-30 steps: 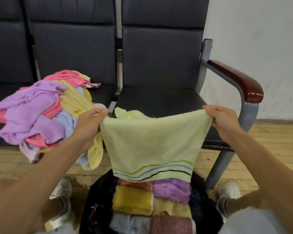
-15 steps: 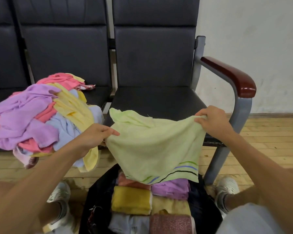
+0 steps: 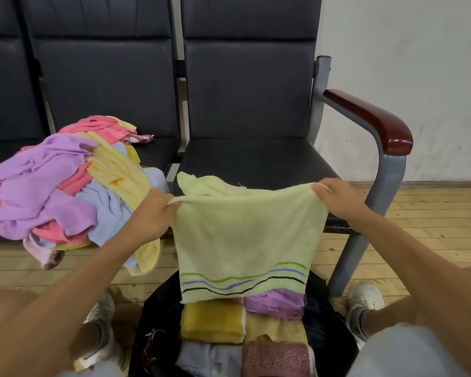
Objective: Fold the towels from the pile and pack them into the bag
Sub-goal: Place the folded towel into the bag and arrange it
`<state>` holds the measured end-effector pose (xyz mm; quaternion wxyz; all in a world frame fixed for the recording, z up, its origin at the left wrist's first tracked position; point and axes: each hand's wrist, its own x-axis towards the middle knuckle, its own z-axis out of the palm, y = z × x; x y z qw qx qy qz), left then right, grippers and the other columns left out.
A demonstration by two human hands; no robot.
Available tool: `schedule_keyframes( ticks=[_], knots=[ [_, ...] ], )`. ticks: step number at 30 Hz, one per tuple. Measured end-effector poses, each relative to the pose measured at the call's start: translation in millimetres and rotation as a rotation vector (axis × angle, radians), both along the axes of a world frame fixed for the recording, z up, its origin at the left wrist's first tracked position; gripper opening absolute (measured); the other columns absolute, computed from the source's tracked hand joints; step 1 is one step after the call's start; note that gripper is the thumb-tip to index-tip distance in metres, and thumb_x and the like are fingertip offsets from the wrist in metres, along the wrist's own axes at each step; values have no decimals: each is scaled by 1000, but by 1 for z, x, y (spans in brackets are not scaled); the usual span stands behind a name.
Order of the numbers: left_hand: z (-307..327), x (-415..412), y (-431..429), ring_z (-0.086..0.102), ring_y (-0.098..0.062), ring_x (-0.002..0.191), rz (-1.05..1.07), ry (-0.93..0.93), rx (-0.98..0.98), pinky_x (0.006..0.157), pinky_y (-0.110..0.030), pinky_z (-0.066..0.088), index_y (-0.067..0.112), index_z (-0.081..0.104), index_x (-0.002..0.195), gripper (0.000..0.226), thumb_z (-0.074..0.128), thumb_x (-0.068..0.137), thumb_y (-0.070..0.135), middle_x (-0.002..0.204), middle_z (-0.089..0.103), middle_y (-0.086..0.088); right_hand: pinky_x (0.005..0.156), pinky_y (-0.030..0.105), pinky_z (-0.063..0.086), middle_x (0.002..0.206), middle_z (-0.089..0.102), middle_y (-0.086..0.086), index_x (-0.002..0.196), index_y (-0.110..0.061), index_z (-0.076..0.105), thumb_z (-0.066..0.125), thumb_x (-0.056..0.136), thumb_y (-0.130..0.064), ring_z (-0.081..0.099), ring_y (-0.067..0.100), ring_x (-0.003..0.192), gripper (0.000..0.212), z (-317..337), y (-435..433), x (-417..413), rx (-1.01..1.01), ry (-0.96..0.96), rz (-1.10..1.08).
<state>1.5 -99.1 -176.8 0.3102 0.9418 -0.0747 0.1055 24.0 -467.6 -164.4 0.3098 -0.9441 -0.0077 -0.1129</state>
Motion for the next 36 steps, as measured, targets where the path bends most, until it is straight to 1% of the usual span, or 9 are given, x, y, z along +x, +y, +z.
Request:
schedule_keyframes(
  ticks=[2, 6, 9, 13, 17, 22, 27, 32, 36],
  knots=[
    [2, 0, -4, 40, -19, 54, 41, 12, -112, 58, -35, 35, 7, 46, 60, 42, 44, 102, 14, 57, 44, -5, 70, 24, 40, 92, 56, -1, 104, -13, 57, 37, 105, -28, 50, 7, 81, 25, -2, 8, -1, 169, -5, 0],
    [2, -1, -15, 59, -19, 89, 134, 184, -448, 85, -37, 49, 22, 60, 100, 27, 35, 104, 32, 92, 63, 3, 82, 31, 44, 101, 58, 2, 111, -14, 56, 32, 106, -30, 54, 15, 93, 29, -3, 25, 3, 390, 55, -28],
    [3, 5, -20, 60, -26, 103, 157, 213, -563, 97, -48, 49, 27, 57, 114, 29, 32, 104, 40, 106, 65, -3, 77, 31, 39, 100, 58, 4, 108, -10, 56, 28, 106, -31, 55, 19, 93, 35, -3, 33, 4, 140, 45, 21],
    [3, 6, -30, 55, -22, 92, 192, 82, -582, 87, -39, 46, 26, 60, 106, 31, 31, 104, 38, 87, 58, 5, 69, 35, 38, 90, 58, 5, 99, -12, 51, 28, 105, -32, 55, 22, 82, 31, -13, 44, -1, -80, 31, 171],
    [7, 5, -33, 60, -23, 96, 243, 141, -785, 78, -38, 51, 27, 59, 100, 33, 30, 105, 41, 101, 65, -2, 76, 32, 41, 88, 56, 0, 93, -10, 53, 33, 105, -33, 53, 15, 83, 32, -8, 53, -5, 100, 40, 236],
    [17, -9, -38, 71, -17, 95, 38, 527, -1033, 65, -28, 55, 22, 63, 113, 38, 36, 102, 47, 106, 73, -2, 86, 40, 49, 96, 65, 10, 100, 3, 63, 47, 102, -33, 60, 20, 87, 40, 7, 47, -11, 589, 340, 252],
    [24, -17, -36, 72, -19, 93, -11, 578, -1023, 64, -28, 56, 20, 64, 115, 40, 40, 100, 49, 106, 73, -4, 89, 39, 50, 96, 66, 4, 95, -18, 67, 52, 99, -39, 63, 21, 93, 26, 21, 35, -14, 838, 249, 140],
    [20, -4, -29, 58, -17, 91, 230, 77, -616, 80, -34, 46, 28, 60, 97, 26, 38, 102, 41, 97, 63, 1, 78, 32, 38, 82, 52, -2, 86, -16, 53, 37, 104, -29, 47, 7, 74, 28, 17, 20, -1, 481, -151, -132],
    [20, 6, -6, 49, -16, 76, 220, -120, -637, 73, -38, 42, 23, 63, 78, 23, 54, 98, 29, 76, 56, -1, 75, 30, 37, 93, 54, -1, 103, -17, 52, 32, 106, -28, 50, 12, 81, 23, 18, 5, 0, 92, -245, -53]
  ],
)
